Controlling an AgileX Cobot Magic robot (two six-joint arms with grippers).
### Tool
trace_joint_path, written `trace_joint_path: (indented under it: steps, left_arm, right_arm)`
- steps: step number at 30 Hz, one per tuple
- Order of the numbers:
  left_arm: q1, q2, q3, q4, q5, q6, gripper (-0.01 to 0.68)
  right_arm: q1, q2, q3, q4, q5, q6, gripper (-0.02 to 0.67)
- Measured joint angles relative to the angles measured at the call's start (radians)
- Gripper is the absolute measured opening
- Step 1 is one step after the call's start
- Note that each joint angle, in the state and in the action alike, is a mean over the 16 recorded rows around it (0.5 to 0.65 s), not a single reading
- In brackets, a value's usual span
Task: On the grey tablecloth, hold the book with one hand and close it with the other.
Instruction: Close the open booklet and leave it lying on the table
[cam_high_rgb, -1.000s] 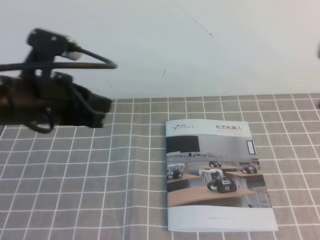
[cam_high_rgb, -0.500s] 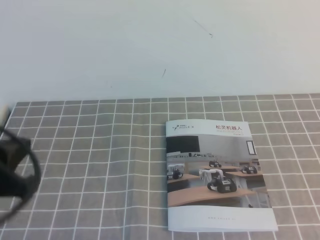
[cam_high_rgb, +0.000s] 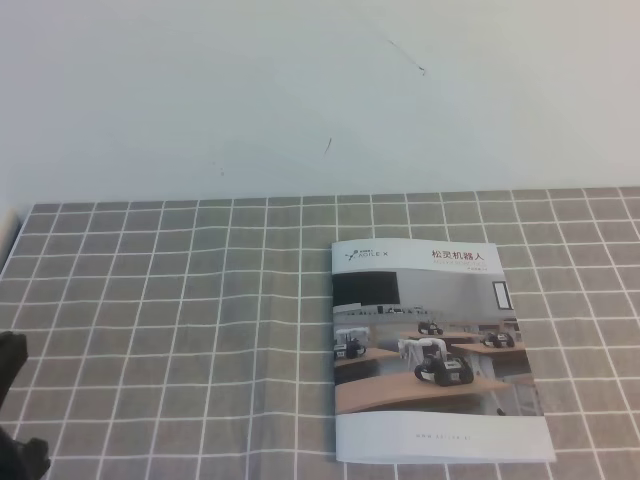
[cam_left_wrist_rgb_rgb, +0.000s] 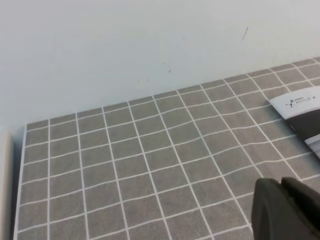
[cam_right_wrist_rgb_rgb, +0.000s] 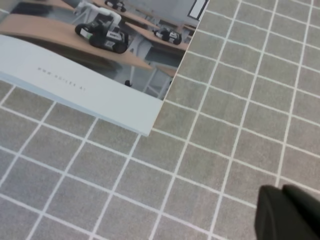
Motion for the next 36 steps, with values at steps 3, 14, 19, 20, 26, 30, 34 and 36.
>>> trace_joint_path:
  steps: [3, 14, 19, 20, 26, 30, 34, 36]
  left_arm:
    - [0.0, -0.019, 0.007, -0.001, 0.007, -0.002, -0.003]
    - [-0.003, -0.05, 0.023, -0.003, 0.051, -0.007, -0.003]
    - [0.013, -0.13, 0.071, 0.012, 0.053, -0.004, -0.003]
    - [0.017, -0.154, 0.087, 0.018, 0.051, -0.003, -0.003]
    - [0.045, -0.338, 0.223, 0.055, 0.038, 0.005, -0.003]
    - [0.061, -0.451, 0.318, 0.084, 0.038, 0.01, -0.003]
    - [0.065, -0.525, 0.391, 0.117, 0.045, -0.002, -0.003]
    - [0.064, -0.545, 0.416, 0.136, 0.048, -0.024, -0.003]
  right_arm:
    - [0.0, -0.003, 0.012, 0.005, -0.002, 0.006, -0.003]
    - [0.0, -0.003, 0.017, 0.007, -0.003, 0.01, -0.003]
    - [0.0, -0.003, 0.018, 0.007, -0.003, 0.011, -0.003]
    - [0.0, -0.003, 0.018, 0.007, -0.003, 0.011, -0.003]
    - [0.0, -0.003, 0.019, 0.008, -0.004, 0.011, -0.003]
    - [0.0, -0.003, 0.019, 0.008, -0.004, 0.011, -0.003]
    - [0.0, -0.003, 0.019, 0.008, -0.004, 0.011, -0.003]
    - [0.0, -0.003, 0.019, 0.008, -0.004, 0.011, -0.003]
